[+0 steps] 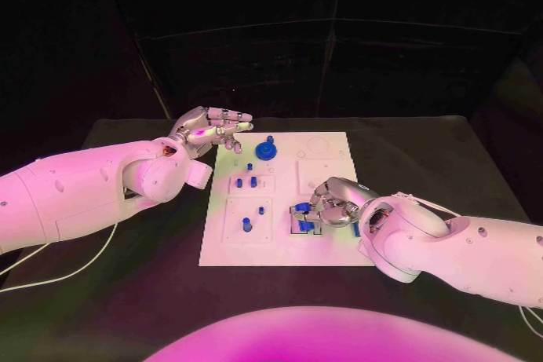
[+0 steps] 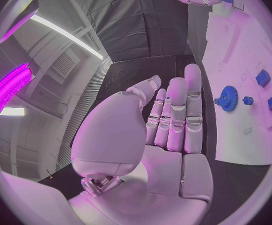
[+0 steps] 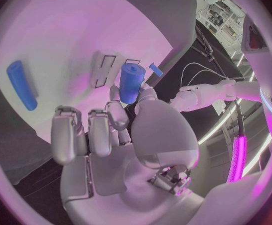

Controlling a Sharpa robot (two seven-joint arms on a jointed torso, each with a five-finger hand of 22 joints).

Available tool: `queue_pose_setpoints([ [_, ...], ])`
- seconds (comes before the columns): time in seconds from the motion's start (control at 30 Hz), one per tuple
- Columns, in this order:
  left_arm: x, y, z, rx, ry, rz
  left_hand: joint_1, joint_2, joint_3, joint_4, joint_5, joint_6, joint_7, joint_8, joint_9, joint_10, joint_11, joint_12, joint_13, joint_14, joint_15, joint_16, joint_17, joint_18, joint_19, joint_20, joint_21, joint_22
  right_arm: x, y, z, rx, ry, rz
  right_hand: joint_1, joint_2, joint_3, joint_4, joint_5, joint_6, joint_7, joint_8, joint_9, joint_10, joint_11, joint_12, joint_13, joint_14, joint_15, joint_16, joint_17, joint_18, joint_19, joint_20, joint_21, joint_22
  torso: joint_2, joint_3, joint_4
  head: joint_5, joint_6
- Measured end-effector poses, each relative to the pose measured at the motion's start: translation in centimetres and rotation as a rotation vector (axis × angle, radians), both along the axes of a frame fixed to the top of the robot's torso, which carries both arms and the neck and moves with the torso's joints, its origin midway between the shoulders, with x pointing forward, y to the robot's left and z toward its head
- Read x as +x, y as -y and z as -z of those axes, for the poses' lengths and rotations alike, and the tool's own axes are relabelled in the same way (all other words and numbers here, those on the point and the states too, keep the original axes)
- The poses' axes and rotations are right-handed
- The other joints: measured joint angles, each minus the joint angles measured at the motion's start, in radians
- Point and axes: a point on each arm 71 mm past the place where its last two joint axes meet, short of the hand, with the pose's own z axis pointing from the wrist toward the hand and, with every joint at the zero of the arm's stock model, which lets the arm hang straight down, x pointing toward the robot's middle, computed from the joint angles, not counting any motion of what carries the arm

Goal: Assemble the parts on the task board

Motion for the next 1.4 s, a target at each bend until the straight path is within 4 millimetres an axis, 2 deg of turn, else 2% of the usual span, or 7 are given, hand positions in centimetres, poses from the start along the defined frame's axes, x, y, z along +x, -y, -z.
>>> queue_pose_setpoints([
  [0.2,0.0,0.0,0.0,0.000,0.000,0.001,0.000,0.000,0.000,0.000,0.000,0.000,0.000,0.000,0.000,0.000,0.000,0.000,0.000,0.000,0.000,0.000,0.000,0.000,0.000,0.000,0.000,0.000,0.0,-0.3,0.1,-0.005,-0.006,-0.006,-0.061,-0.017,-0.028,0.004,-0.212,-0.004,0.004,0.000,0.000,0.000,0.000,-0.012,0.001,0.000,0.000,0.000,0.000,0.000,0.000,0.000,0.000,0.000,0.000,0.0000,-0.0001,0.001,-0.002],
  [0.37,0.0,0.0,0.0,-0.001,-0.001,0.002,0.000,0.000,0.000,0.000,0.000,0.000,0.000,0.000,0.000,0.000,0.000,0.000,0.000,0.000,0.000,0.000,0.000,0.000,0.000,0.000,0.000,0.000,0.0,-0.4,0.1,-0.007,-0.008,-0.005,-0.113,-0.031,-0.025,0.007,-0.261,-0.011,0.011,0.000,0.000,-0.015,0.007,-0.039,-0.018,0.000,0.000,0.000,0.000,0.000,0.000,0.000,0.000,0.000,0.000,0.0000,-0.0007,0.002,-0.003],
  [0.63,0.0,0.0,0.0,-0.001,-0.001,0.002,0.000,0.000,0.000,0.000,0.000,0.000,0.000,0.000,0.000,-0.004,-0.003,0.004,-0.001,0.000,0.000,0.000,-0.001,0.000,0.000,0.000,0.000,0.000,0.1,-0.1,0.1,-0.014,-0.006,0.004,-0.123,-0.030,-0.011,0.004,-0.262,-0.011,0.011,0.000,0.000,-0.015,0.007,-0.039,-0.019,0.000,0.000,0.000,0.000,0.000,0.000,0.000,0.000,0.000,-0.001,0.0000,-0.0015,0.003,-0.004],
  [0.7,0.0,0.0,0.0,-0.001,-0.002,0.002,0.000,0.000,0.000,0.000,0.000,0.000,0.000,0.000,0.000,-0.008,0.000,0.004,-0.001,0.000,0.000,0.000,-0.001,0.000,0.000,0.000,0.000,-0.001,0.1,0.0,0.1,-0.016,-0.006,0.007,-0.119,-0.026,0.002,0.000,-0.242,-0.011,0.011,0.000,0.000,-0.015,0.007,-0.039,-0.018,0.000,0.000,0.000,0.000,0.000,0.000,0.000,0.000,0.000,-0.001,0.0000,-0.0015,0.003,-0.004],
  [0.93,0.0,-0.1,0.0,0.000,-0.002,0.002,0.000,0.000,0.000,0.000,0.000,0.000,0.000,0.000,0.000,-0.008,0.000,0.004,-0.001,0.000,0.000,0.000,-0.001,0.000,0.000,0.000,0.000,-0.001,0.0,1.2,-0.1,0.004,0.011,0.016,0.016,-0.002,0.035,-0.031,-0.163,-0.017,0.017,0.000,0.000,-0.015,0.007,-0.039,-0.009,0.000,0.000,0.000,0.000,0.000,0.000,0.000,0.000,0.000,-0.002,0.0002,-0.0017,0.002,-0.001],
  [1.13,0.0,-0.1,0.0,0.001,-0.002,0.001,0.000,0.000,0.000,0.000,0.000,0.000,0.000,0.000,0.000,-0.008,0.000,0.004,-0.001,-0.001,-0.001,0.000,-0.001,0.000,0.000,0.000,0.000,-0.001,-0.5,4.1,-0.9,0.072,0.041,0.028,0.105,0.016,0.046,-0.071,-0.098,-0.041,0.028,-0.044,-0.019,-0.024,0.016,-0.050,-0.013,0.004,0.004,0.000,0.001,0.000,-0.006,0.006,-0.007,0.000,-0.003,0.0001,-0.0024,-0.008,0.003],
  [1.4,0.0,-0.3,0.3,0.006,-0.006,-0.001,0.000,0.000,0.000,0.000,0.000,0.000,0.000,0.000,0.000,-0.007,0.000,0.004,-0.001,-0.004,-0.004,0.000,-0.001,0.000,0.000,0.000,0.000,-0.001,-0.5,9.6,-1.6,0.084,0.057,0.118,0.117,0.017,0.038,-0.079,-0.080,-0.046,0.033,-0.077,-0.035,-0.031,0.023,-0.074,-0.027,0.000,0.008,0.000,0.000,0.000,-0.011,0.011,-0.009,0.000,-0.010,-0.0029,-0.0092,-0.022,0.007],
])
